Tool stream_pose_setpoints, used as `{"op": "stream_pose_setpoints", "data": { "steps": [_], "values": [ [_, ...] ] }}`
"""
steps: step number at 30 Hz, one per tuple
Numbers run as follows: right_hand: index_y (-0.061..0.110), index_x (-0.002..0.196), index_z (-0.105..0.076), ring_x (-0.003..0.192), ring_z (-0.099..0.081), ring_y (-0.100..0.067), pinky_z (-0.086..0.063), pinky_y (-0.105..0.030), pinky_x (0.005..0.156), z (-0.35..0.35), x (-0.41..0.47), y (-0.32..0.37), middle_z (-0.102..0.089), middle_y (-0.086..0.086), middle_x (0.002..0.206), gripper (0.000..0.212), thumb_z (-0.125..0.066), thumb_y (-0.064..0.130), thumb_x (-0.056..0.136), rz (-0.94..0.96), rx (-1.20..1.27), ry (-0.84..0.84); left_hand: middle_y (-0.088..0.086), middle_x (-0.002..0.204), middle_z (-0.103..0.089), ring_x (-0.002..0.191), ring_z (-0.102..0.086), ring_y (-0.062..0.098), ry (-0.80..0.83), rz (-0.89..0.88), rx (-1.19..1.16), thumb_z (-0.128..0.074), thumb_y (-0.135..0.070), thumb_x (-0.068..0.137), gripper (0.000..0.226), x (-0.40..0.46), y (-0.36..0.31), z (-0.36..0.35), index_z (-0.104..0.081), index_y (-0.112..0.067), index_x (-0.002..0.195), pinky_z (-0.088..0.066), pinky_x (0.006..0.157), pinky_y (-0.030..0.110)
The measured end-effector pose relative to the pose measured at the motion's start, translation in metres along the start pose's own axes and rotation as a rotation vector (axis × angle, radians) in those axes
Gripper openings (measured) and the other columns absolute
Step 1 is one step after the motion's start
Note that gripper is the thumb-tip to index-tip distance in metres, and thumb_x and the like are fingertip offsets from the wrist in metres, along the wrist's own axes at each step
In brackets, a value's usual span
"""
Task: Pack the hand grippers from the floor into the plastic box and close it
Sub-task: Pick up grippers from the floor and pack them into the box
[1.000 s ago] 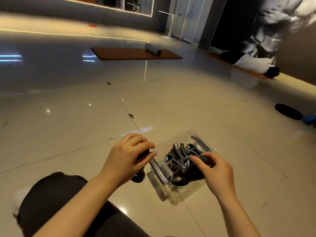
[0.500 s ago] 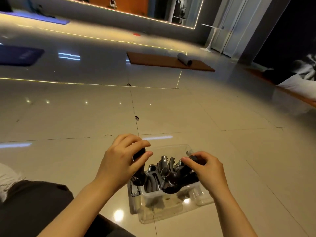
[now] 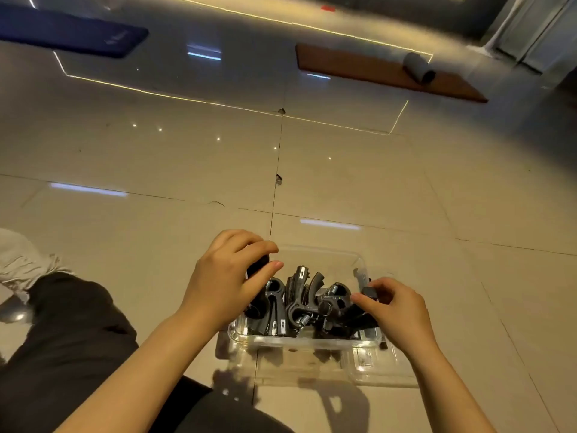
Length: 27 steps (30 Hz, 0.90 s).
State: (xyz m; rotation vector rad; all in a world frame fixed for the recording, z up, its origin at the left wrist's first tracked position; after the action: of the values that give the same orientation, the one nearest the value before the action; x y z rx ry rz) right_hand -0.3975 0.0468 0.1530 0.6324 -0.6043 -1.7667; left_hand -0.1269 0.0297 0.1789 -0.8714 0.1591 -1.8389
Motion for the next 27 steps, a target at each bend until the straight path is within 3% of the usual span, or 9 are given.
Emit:
{"op": "stream_pose_setpoints", "data": {
  "steps": [3, 9, 14, 17, 23, 25, 27],
  "values": [
    [0.029, 0.08, -0.063, 0.079, -0.056, -0.007, -0.045, -0.029, 0.064, -0.01, 0.024, -0.008, -0.061, 0.018, 0.079, 0.016, -0.073, 0.042, 0.076, 0.128, -0.235, 0.059, -0.009, 0.093, -0.064, 0.095, -0.054, 0.013, 0.017, 0.081, 0.006, -0.049, -0.048, 0.086, 0.034, -0.007, 0.001, -0.016, -0.07, -0.024, 0.097, -0.04, 0.077, 0.024],
    [0.03, 0.1, -0.063, 0.104, -0.051, -0.018, -0.037, -0.038, 0.085, -0.035, 0.068, -0.025, -0.062, 0.01, 0.101, 0.025, -0.061, 0.049, 0.084, 0.297, -0.617, -0.035, -0.012, 0.095, -0.064, 0.095, -0.053, 0.011, 0.036, 0.201, -0.02, -0.049, -0.047, 0.086, 0.033, -0.02, 0.007, -0.038, -0.07, -0.025, 0.099, -0.034, 0.081, 0.015],
    [0.019, 0.084, -0.068, 0.088, -0.059, -0.028, -0.041, -0.043, 0.077, -0.065, 0.087, -0.038, -0.067, 0.0, 0.089, 0.027, -0.083, 0.031, 0.065, 0.43, -0.752, -0.1, -0.006, 0.092, -0.064, 0.095, -0.053, 0.016, -0.038, 0.26, 0.015, -0.052, -0.04, 0.086, 0.031, -0.039, 0.018, -0.06, -0.071, -0.018, 0.096, -0.034, 0.085, 0.016],
    [0.017, 0.08, -0.067, 0.084, -0.061, -0.029, -0.042, -0.044, 0.074, -0.083, 0.081, -0.046, -0.066, -0.001, 0.085, 0.032, -0.086, 0.028, 0.056, 0.466, -0.824, -0.089, -0.004, 0.091, -0.065, 0.096, -0.053, 0.019, -0.086, 0.265, 0.039, -0.055, -0.034, 0.085, 0.025, -0.042, 0.021, -0.068, -0.071, -0.016, 0.093, -0.032, 0.089, 0.016],
    [0.02, 0.089, -0.065, 0.079, -0.059, -0.028, -0.043, -0.047, 0.07, -0.107, 0.045, -0.075, -0.063, -0.002, 0.085, 0.044, -0.086, 0.037, 0.054, 0.323, -0.876, 0.087, -0.003, 0.089, -0.065, 0.096, -0.056, 0.022, -0.119, 0.296, 0.007, -0.057, -0.033, 0.084, 0.024, -0.031, 0.022, -0.076, -0.071, -0.015, 0.092, -0.03, 0.091, 0.01],
    [0.022, 0.098, -0.063, 0.09, -0.059, -0.028, -0.045, -0.047, 0.072, -0.108, 0.041, -0.082, -0.062, -0.003, 0.098, 0.048, -0.084, 0.04, 0.058, 0.236, -0.891, 0.14, -0.003, 0.089, -0.065, 0.096, -0.056, 0.023, -0.114, 0.287, 0.012, -0.057, -0.033, 0.084, 0.024, -0.031, 0.022, -0.079, -0.071, -0.015, 0.092, -0.032, 0.09, 0.013],
    [0.025, 0.118, -0.053, 0.112, -0.049, -0.027, -0.044, -0.046, 0.083, -0.109, 0.038, -0.087, -0.052, -0.001, 0.123, 0.049, -0.07, 0.045, 0.077, 0.163, -0.866, 0.205, -0.003, 0.089, -0.065, 0.097, -0.056, 0.023, -0.111, 0.284, 0.018, -0.057, -0.033, 0.084, 0.024, -0.031, 0.022, -0.079, -0.071, -0.015, 0.092, -0.032, 0.09, 0.015]
  ]
}}
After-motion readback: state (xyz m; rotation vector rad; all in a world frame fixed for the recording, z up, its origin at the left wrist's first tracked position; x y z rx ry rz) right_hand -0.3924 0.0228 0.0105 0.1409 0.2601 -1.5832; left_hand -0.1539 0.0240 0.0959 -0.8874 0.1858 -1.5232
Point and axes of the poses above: each hand's wrist, its own x-axis towards the middle knuckle, its own z-axis out of the back of the hand, y = z × x, the point moved 3 cm from there along x, towards the middle knuckle
